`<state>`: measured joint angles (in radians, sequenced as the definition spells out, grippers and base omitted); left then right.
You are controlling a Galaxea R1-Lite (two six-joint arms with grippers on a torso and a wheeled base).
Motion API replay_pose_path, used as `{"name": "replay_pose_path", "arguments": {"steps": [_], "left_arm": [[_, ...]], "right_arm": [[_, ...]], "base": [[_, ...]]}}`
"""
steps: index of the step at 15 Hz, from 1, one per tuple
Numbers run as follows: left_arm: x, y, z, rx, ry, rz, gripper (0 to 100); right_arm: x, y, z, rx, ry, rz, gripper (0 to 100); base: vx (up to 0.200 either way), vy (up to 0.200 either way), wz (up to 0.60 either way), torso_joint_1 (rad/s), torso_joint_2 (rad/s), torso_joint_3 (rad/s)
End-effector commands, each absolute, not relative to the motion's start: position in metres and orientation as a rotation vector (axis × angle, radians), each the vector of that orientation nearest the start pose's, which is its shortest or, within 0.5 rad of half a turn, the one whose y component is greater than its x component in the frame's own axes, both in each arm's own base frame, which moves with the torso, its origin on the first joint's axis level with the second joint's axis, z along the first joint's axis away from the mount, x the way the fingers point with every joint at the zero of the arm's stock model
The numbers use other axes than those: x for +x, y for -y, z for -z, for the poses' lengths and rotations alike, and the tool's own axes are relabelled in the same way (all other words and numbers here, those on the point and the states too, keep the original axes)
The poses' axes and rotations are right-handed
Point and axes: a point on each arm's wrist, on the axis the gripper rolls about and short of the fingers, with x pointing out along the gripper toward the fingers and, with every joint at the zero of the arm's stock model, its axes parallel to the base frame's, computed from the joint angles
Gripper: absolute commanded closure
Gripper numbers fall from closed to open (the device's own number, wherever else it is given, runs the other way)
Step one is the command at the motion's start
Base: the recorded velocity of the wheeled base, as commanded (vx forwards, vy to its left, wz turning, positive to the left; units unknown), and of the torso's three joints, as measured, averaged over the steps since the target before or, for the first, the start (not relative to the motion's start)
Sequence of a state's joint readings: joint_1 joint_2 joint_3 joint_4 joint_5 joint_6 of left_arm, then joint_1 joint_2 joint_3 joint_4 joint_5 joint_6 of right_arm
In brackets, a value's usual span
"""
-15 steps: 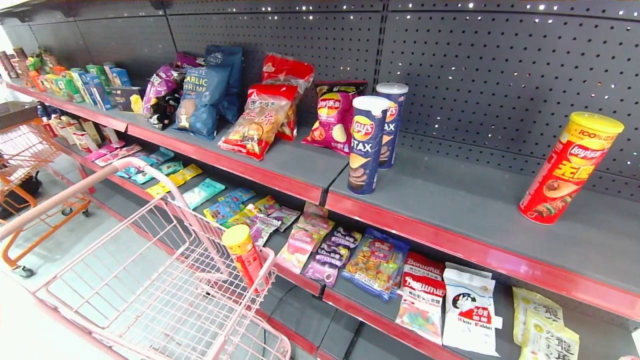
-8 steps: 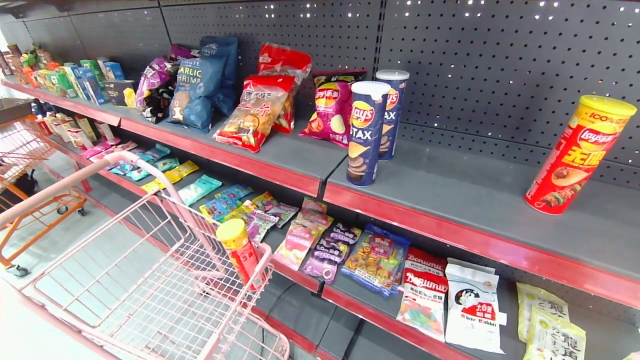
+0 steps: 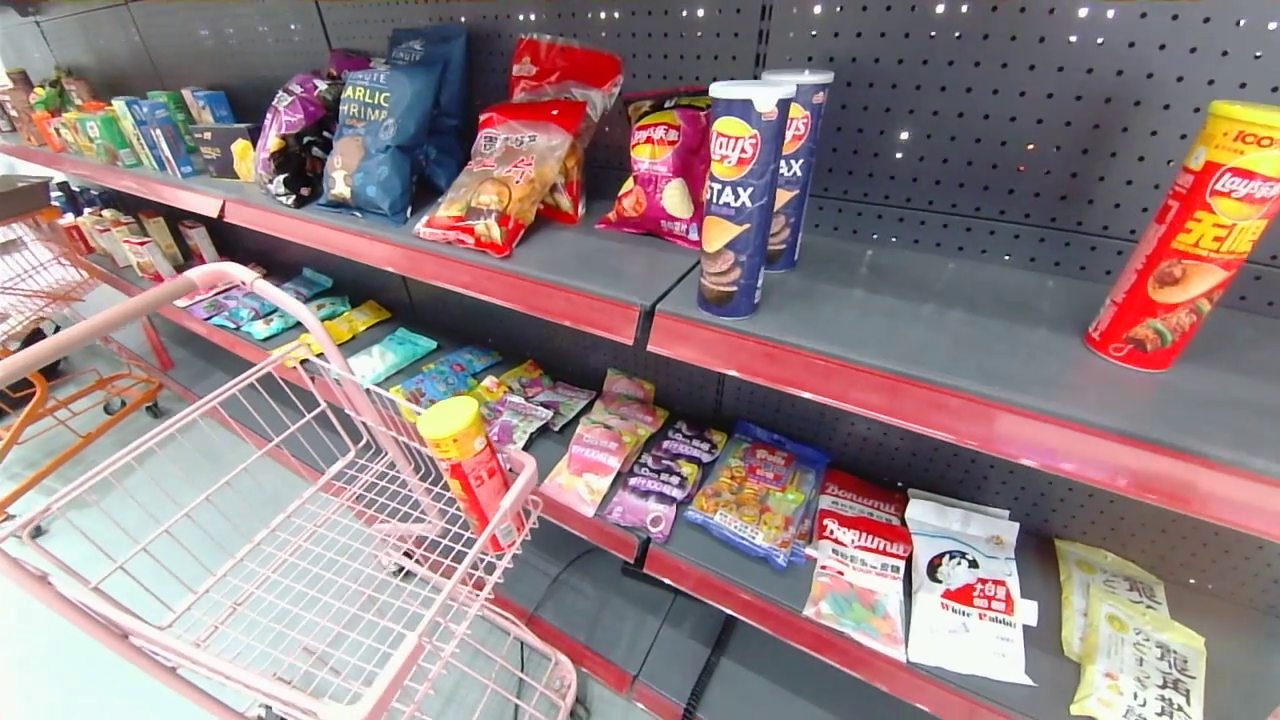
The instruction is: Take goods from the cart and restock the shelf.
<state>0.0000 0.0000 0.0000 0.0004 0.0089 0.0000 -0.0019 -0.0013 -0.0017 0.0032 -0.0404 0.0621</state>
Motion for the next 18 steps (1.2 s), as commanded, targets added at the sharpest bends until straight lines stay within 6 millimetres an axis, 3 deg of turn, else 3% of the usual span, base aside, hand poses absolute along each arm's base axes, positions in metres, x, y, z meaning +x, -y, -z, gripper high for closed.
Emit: {"name": "replay_pose_path", "arguments": {"steps": [1,5,6,7,8,9,10,12,13,14,17,18], "left_arm": [[-0.023,0.0,-0.075,0.0,0.0,-0.009,0],[-0.023,0.001,-0.078,-0.001,0.015,0.023,0],[-0.018,0.001,-0.147,-0.059,0.077,0.09,0],[-0.003,0.001,-0.187,-0.124,0.068,0.092,0],[0.031,0.001,-0.239,-0.189,0.061,0.057,0],[0.071,0.002,-0.256,-0.188,-0.023,0.027,0],[0.108,0.003,-0.252,-0.185,-0.11,0.019,0],[0.187,0.0,-0.219,-0.191,-0.202,0.037,0],[0.206,-0.004,-0.208,-0.188,-0.209,0.071,0],[0.23,-0.011,-0.182,-0.144,-0.26,0.19,0],[0.269,-0.052,-0.109,0.047,-0.374,0.439,0],[0.285,-0.055,-0.089,0.094,-0.351,0.515,0]], "right_arm": [[-0.023,0.001,-0.076,0.061,0.0,0.041,0],[-0.023,0.001,-0.076,0.054,0.0,0.04,0],[-0.023,0.001,-0.076,0.054,0.0,0.04,0],[-0.023,0.001,-0.076,0.052,-0.001,0.038,0],[-0.023,0.001,-0.076,0.049,-0.001,0.037,0],[-0.023,0.001,-0.076,0.046,-0.001,0.035,0],[-0.023,0.001,-0.076,0.044,-0.001,0.035,0],[-0.023,0.001,-0.076,0.044,-0.001,0.035,0],[-0.023,0.001,-0.076,0.043,-0.001,0.035,0],[-0.023,0.001,-0.076,0.041,-0.001,0.035,0],[-0.023,0.001,-0.076,0.038,-0.001,0.034,0],[-0.023,0.001,-0.076,0.031,-0.001,0.031,0]], "base": [[0.0,0.0,0.0,-0.188,0.54,0.354],[0.0,0.0,0.0,-0.119,0.38,0.253],[0.0,0.0,0.0,-0.032,0.1,0.061],[0.0,0.0,0.0,-0.012,0.07,0.041],[0.0,0.0,0.0,0.0,0.0,0.0],[0.0,0.0,0.0,0.0,0.0,0.0],[0.0,0.0,0.0,0.0,0.0,0.0],[0.0,0.0,0.0,0.0,0.0,0.0],[0.0,0.0,0.0,0.0,0.0,0.0],[0.0,0.0,0.0,0.0,0.0,0.0],[0.0,0.0,0.0,0.0,0.0,0.0],[0.0,0.0,0.0,0.0,0.0,0.0]]}}
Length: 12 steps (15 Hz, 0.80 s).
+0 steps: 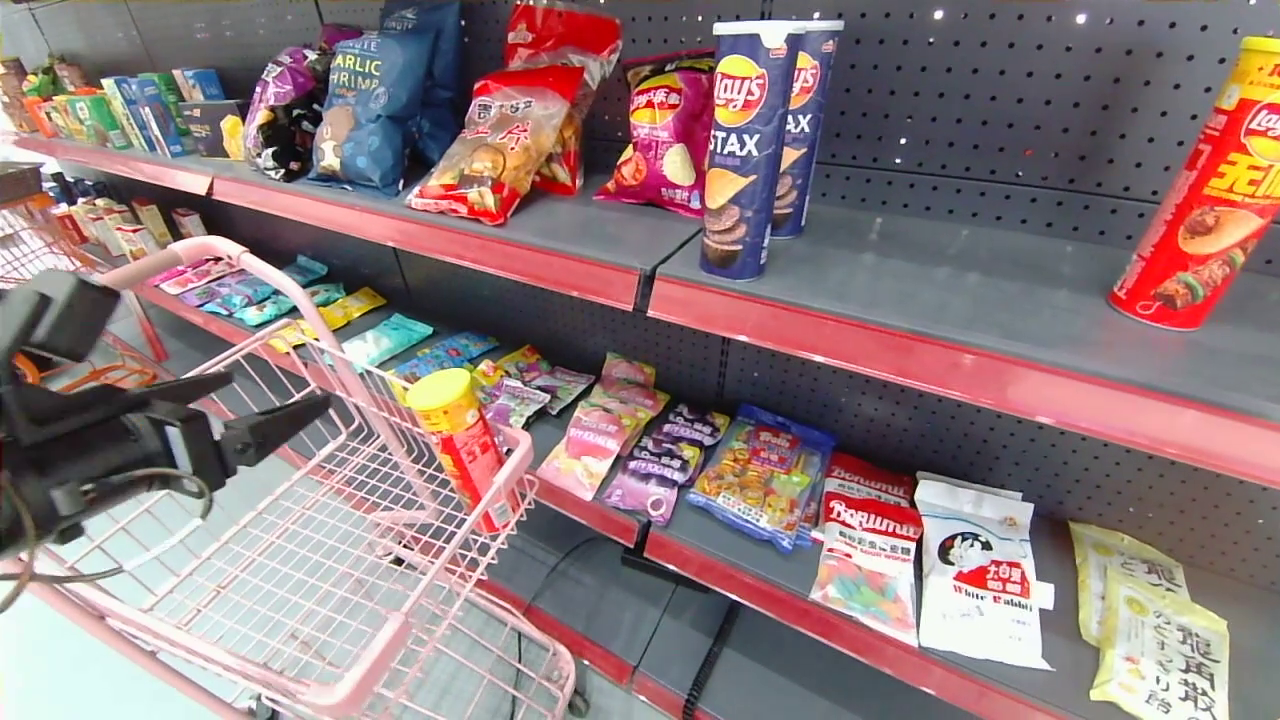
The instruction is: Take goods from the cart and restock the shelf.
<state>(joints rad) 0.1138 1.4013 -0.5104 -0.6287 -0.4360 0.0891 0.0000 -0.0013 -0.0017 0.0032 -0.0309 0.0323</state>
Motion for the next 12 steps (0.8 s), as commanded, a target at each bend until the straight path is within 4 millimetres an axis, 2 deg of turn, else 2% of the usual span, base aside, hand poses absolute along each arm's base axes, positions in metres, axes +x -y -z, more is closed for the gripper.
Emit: {"name": "replay_pose_path", "arguments": {"steps": [1,3,5,10,12], "left_arm": [[0.295,-0.055,-0.074,0.118,-0.326,0.545,0],[0.309,-0.048,-0.055,0.14,-0.282,0.578,0],[0.315,-0.04,-0.047,0.11,-0.293,0.613,0],[0.342,-0.016,-0.037,0.124,-0.258,0.704,0],[0.353,-0.014,-0.035,0.134,-0.24,0.71,0]], "right_arm": [[-0.023,0.001,-0.076,0.031,-0.001,0.029,0],[-0.023,0.001,-0.076,0.028,-0.001,0.029,0],[-0.023,0.001,-0.076,0.028,-0.001,0.029,0],[-0.023,0.001,-0.075,0.011,-0.003,0.026,0],[-0.023,0.001,-0.075,0.011,-0.003,0.025,0]], "base": [[0.0,0.0,0.0,0.0,0.0,0.0],[0.0,0.0,0.0,0.0,0.0,0.0],[0.0,0.0,0.0,0.0,0.0,0.0],[0.0,0.0,0.0,0.0,0.0,0.0],[0.0,0.0,0.0,0.0,0.0,0.0]]}}
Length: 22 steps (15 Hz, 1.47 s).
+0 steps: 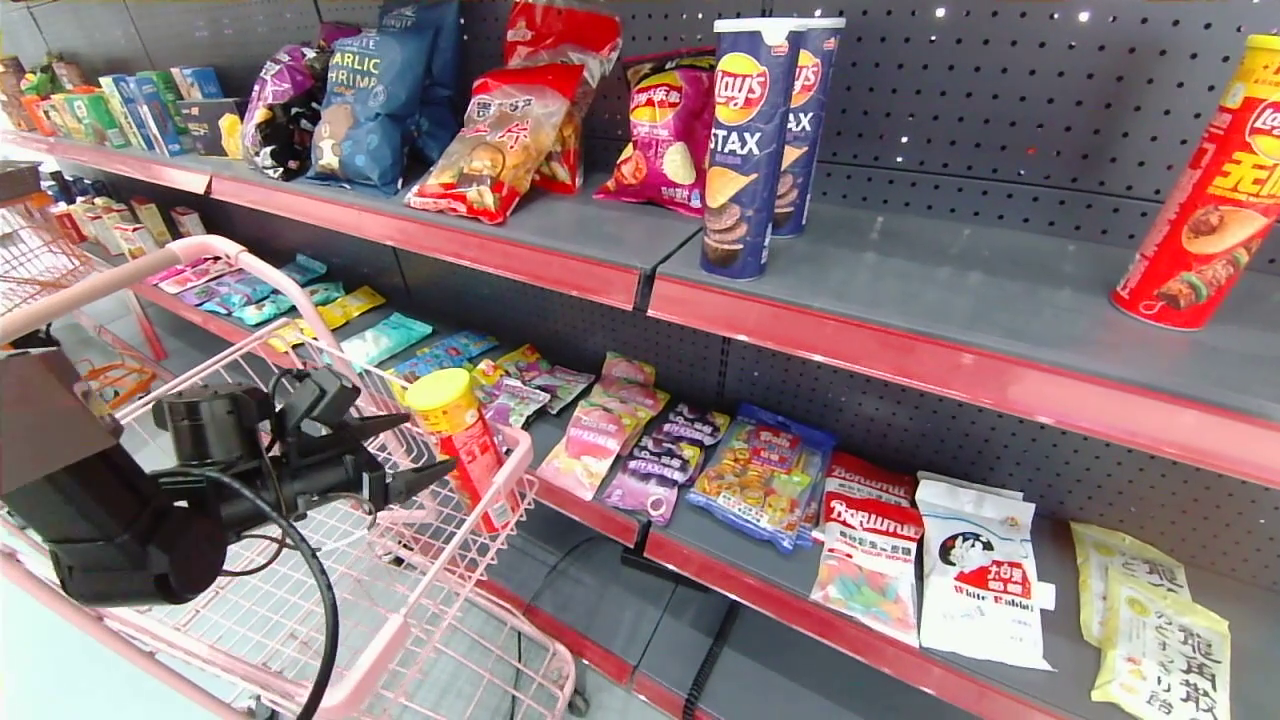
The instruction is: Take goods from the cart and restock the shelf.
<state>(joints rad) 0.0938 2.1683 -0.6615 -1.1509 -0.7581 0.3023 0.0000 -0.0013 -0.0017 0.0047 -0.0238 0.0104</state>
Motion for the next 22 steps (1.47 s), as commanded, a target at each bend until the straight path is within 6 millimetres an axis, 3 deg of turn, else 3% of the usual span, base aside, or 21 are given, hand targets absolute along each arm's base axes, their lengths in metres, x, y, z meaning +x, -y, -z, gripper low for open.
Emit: {"name": "replay_pose_path", "arguments": {"steps": [1,5,8,13,14,22], "left_arm": [[0.36,-0.012,-0.032,0.145,-0.218,0.717,0],[0.368,0.011,-0.035,0.1,-0.187,0.745,0],[0.38,0.015,-0.028,0.118,-0.142,0.732,0],[0.382,0.021,-0.024,0.115,-0.149,0.72,0],[0.382,0.022,-0.024,0.117,-0.145,0.715,100],[0.373,0.021,-0.036,0.075,-0.119,0.663,100]], "right_arm": [[-0.023,0.0,-0.075,0.008,-0.003,0.021,0],[-0.023,0.0,-0.075,0.005,-0.003,0.021,0],[-0.023,0.0,-0.075,0.005,-0.003,0.021,0],[-0.023,0.0,-0.075,0.005,-0.003,0.021,0],[-0.023,0.0,-0.075,0.005,-0.003,0.021,0],[-0.023,0.0,-0.075,0.005,-0.003,0.021,0]], "base": [[0.0,0.0,0.0,0.0,0.0,0.0],[0.0,0.0,0.0,0.0,0.0,0.0],[0.0,0.0,0.0,0.0,0.0,0.0],[0.0,0.0,0.0,0.0,0.0,0.0],[0.0,0.0,0.0,0.0,0.0,0.0],[0.0,0.0,0.0,0.0,0.0,0.0]]}}
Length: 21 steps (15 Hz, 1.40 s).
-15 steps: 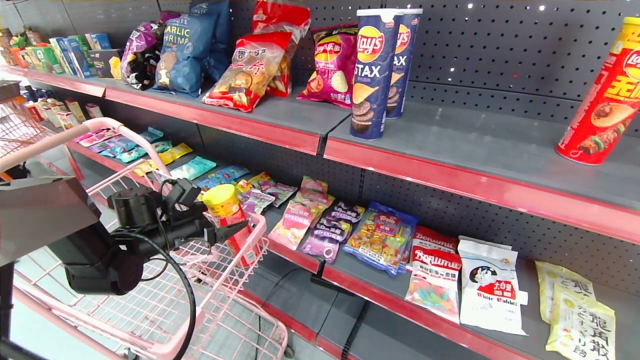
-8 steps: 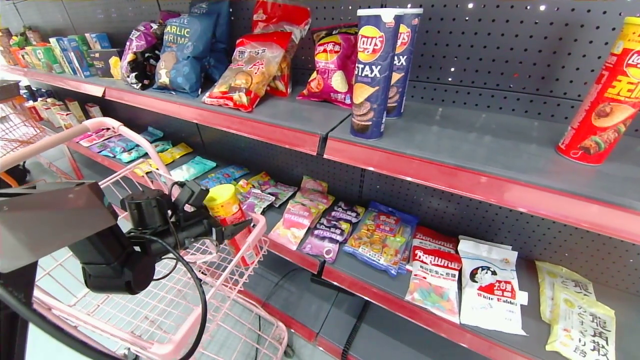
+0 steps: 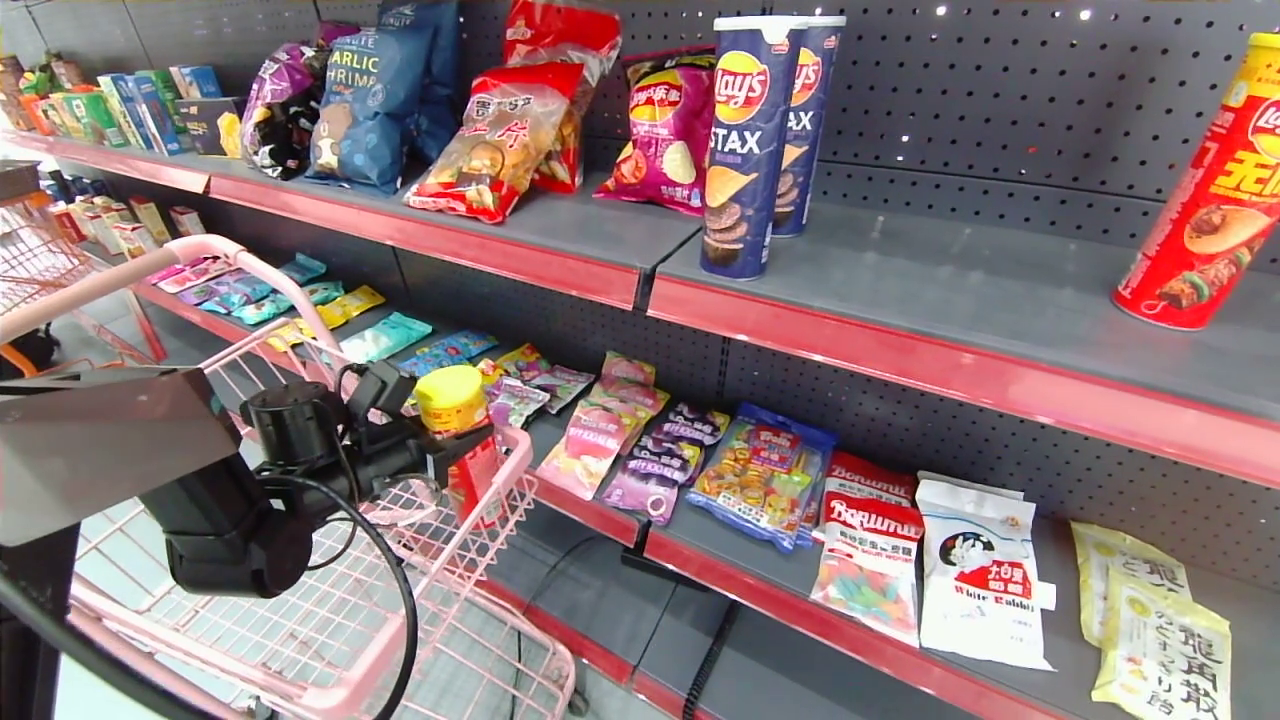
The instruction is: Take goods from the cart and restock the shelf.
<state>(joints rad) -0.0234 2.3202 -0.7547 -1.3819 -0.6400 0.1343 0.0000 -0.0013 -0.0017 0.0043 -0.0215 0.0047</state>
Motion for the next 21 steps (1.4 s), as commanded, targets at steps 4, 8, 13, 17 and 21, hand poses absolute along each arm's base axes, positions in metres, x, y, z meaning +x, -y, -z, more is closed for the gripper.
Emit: {"name": "replay_pose_path", "arguments": {"steps": [4,8,13,17,21], "left_arm": [[0.326,-0.006,-0.117,-0.038,-0.025,0.503,100],[0.274,-0.024,-0.188,-0.014,0.059,0.426,100],[0.163,-0.024,-0.224,-0.049,-0.034,0.332,100],[0.063,0.0,-0.222,-0.074,-0.091,0.42,100],[0.028,0.004,-0.21,-0.065,-0.097,0.221,100]], "right_arm": [[-0.023,0.0,-0.075,0.005,-0.003,0.021,0],[-0.023,0.0,-0.075,0.003,-0.003,0.02,0],[-0.023,0.0,-0.075,0.002,-0.003,0.02,0],[-0.023,0.0,-0.075,0.002,-0.003,0.02,0],[-0.023,0.0,-0.075,0.002,-0.003,0.02,0]], "base": [[0.0,0.0,0.0,0.0,0.0,0.0],[0.0,0.0,0.0,0.0,0.0,0.0],[0.0,0.0,0.0,0.0,0.0,0.0],[0.0,0.0,0.0,0.0,0.0,0.0],[0.0,0.0,0.0,0.118,-0.36,-0.233]]}}
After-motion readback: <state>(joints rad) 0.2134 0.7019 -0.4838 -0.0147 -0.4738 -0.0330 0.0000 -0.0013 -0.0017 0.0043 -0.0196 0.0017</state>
